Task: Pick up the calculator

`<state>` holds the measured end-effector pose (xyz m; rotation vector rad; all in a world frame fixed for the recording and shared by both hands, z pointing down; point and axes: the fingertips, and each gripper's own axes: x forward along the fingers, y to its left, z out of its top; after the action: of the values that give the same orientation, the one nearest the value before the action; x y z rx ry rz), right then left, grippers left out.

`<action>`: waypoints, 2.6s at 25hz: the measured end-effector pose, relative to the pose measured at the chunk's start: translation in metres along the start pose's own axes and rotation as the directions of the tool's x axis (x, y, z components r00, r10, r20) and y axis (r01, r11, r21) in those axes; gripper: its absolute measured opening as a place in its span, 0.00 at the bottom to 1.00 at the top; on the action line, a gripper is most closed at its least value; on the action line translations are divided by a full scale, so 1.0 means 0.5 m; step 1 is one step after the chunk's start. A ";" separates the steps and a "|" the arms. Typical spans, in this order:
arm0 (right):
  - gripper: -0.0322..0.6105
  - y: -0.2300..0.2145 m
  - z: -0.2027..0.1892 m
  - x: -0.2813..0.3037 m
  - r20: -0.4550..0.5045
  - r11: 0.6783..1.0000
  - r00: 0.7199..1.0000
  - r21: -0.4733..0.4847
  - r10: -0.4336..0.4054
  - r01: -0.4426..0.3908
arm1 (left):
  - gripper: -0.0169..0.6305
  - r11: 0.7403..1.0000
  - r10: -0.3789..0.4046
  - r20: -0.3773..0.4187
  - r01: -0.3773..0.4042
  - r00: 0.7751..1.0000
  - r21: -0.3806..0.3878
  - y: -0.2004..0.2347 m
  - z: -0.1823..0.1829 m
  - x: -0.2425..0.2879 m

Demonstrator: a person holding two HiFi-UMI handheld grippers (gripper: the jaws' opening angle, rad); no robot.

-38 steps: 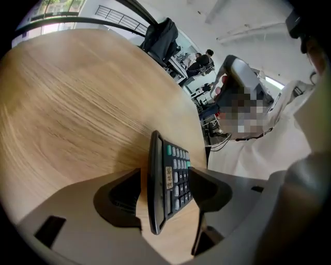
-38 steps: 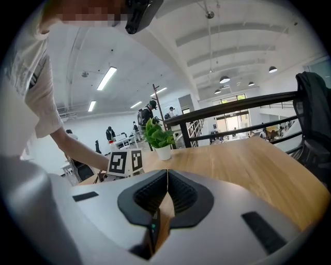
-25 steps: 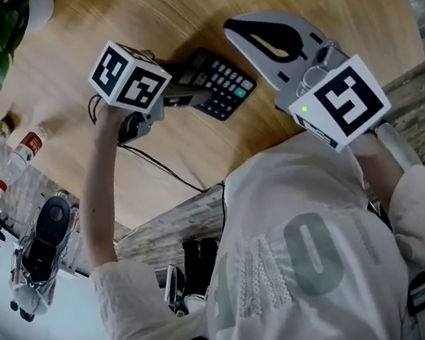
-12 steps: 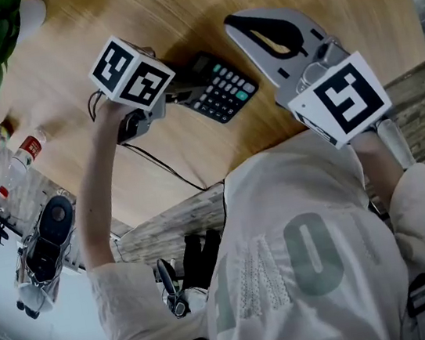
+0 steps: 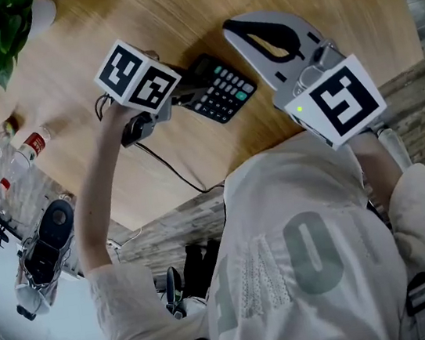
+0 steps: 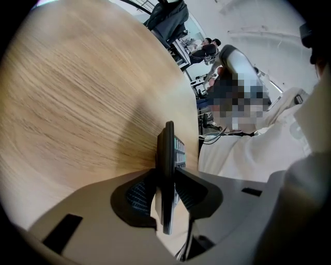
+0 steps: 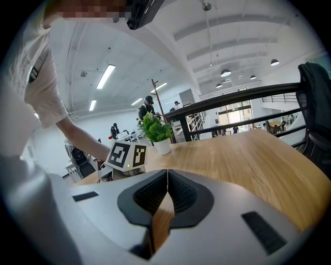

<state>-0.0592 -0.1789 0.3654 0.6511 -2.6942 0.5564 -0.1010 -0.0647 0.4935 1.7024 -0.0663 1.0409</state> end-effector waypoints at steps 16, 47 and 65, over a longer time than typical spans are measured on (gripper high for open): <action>0.08 0.116 0.135 -0.089 0.157 0.983 0.988 -0.179 -0.015 0.044 | 0.21 0.993 0.107 0.403 -0.115 0.909 -0.004 -0.112 0.075 -0.132; 0.08 0.223 0.248 -0.141 0.328 0.927 0.944 -0.363 0.027 0.099 | 0.21 0.505 0.439 0.646 -0.423 -0.624 -0.752 -0.362 -0.092 -0.548; 0.08 0.252 0.246 -0.140 0.350 0.918 0.937 -0.378 0.020 0.122 | 0.21 0.404 0.417 0.575 -0.423 -0.704 -0.811 -0.411 -0.139 -0.534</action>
<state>-0.0870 -0.1033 0.1936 0.7576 -2.9711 -0.1425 -0.2007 -0.0408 0.1653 1.9116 -2.6165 -0.2252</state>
